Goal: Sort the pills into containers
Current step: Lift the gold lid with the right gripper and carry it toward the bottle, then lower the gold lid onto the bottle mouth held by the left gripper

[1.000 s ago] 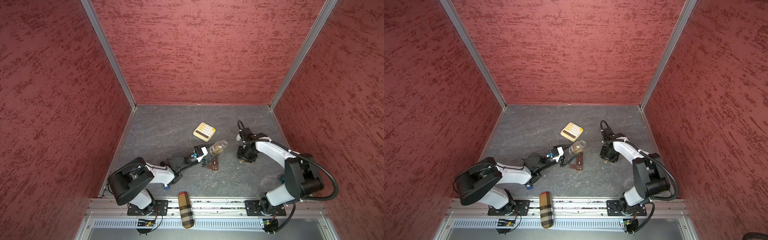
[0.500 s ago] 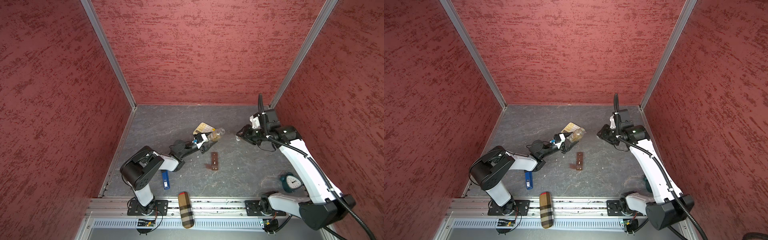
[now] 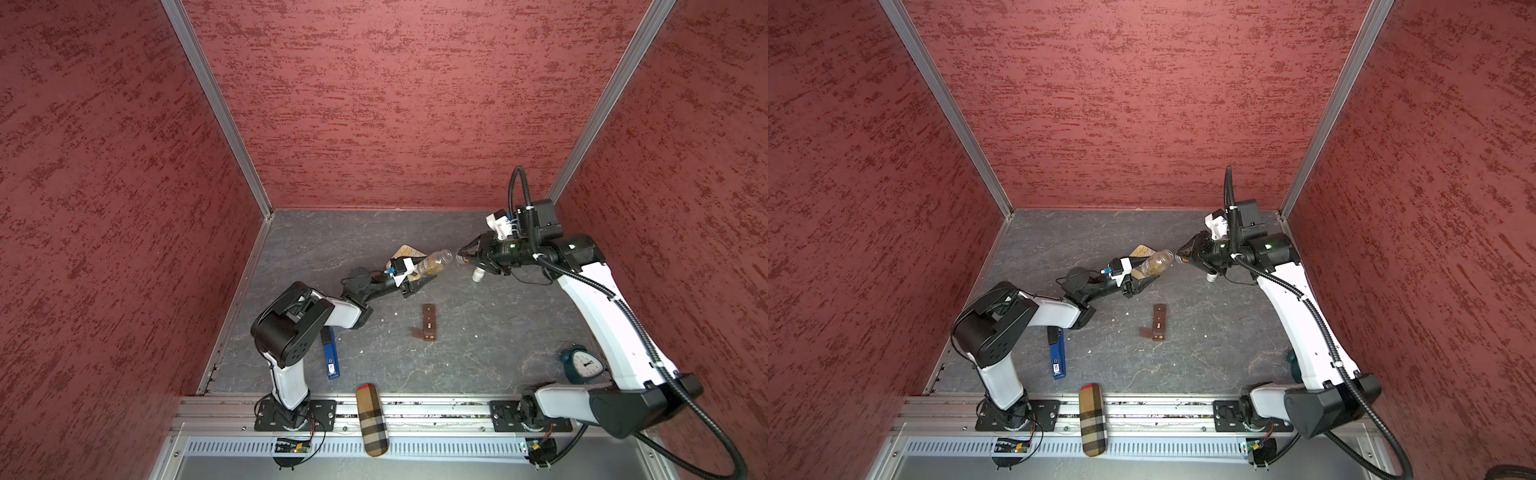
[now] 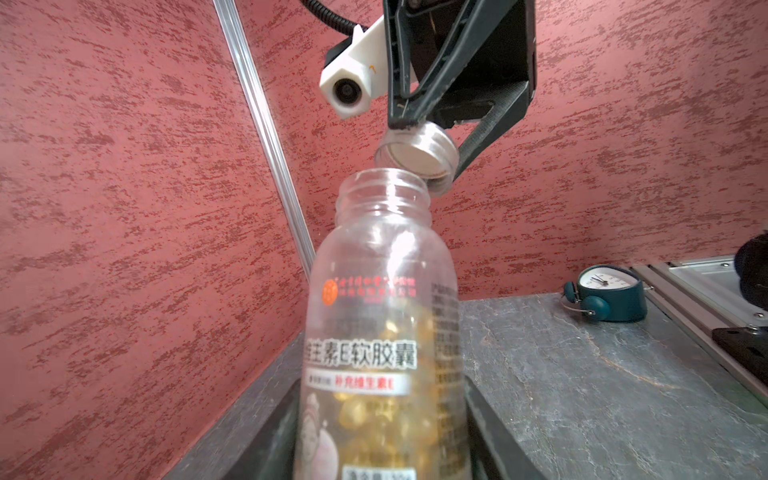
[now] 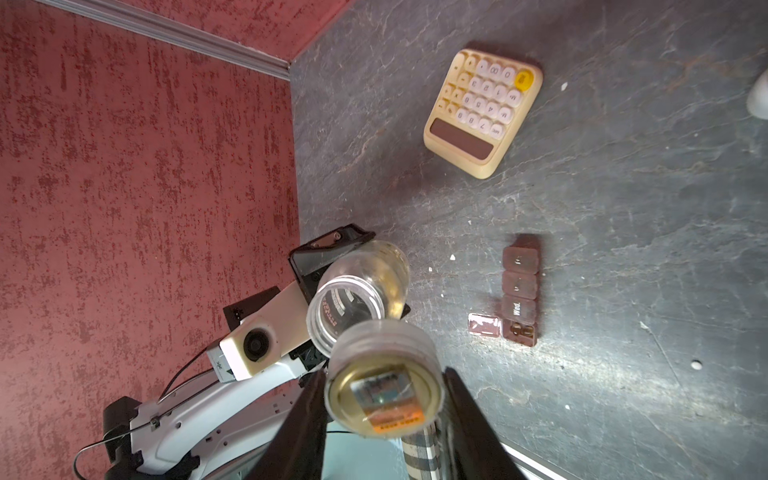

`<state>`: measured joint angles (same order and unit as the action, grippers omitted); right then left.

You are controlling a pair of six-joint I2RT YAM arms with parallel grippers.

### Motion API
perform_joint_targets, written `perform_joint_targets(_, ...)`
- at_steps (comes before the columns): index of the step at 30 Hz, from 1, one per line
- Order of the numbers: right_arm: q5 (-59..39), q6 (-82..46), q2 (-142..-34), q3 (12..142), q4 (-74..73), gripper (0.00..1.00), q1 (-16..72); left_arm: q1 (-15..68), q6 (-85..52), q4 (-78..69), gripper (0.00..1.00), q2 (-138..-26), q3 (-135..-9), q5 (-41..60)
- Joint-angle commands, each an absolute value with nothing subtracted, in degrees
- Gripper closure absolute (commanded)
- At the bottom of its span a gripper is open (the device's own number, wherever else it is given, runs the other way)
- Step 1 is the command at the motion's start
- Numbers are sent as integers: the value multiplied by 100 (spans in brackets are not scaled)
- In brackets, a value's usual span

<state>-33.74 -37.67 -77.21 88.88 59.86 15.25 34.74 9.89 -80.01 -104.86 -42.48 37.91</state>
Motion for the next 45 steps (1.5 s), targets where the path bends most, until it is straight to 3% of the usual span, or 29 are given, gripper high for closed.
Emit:
perform_joint_targets(1,-3702,-3584,-7763,9034,6007,60,1512,3410,820,-8095,100,-10680,-4400,4192)
perform_joint_targets(45,-3964,-2897,-8246,8839,6378,59,1542,3655,878,-8086,100,-10846,-4320,4671)
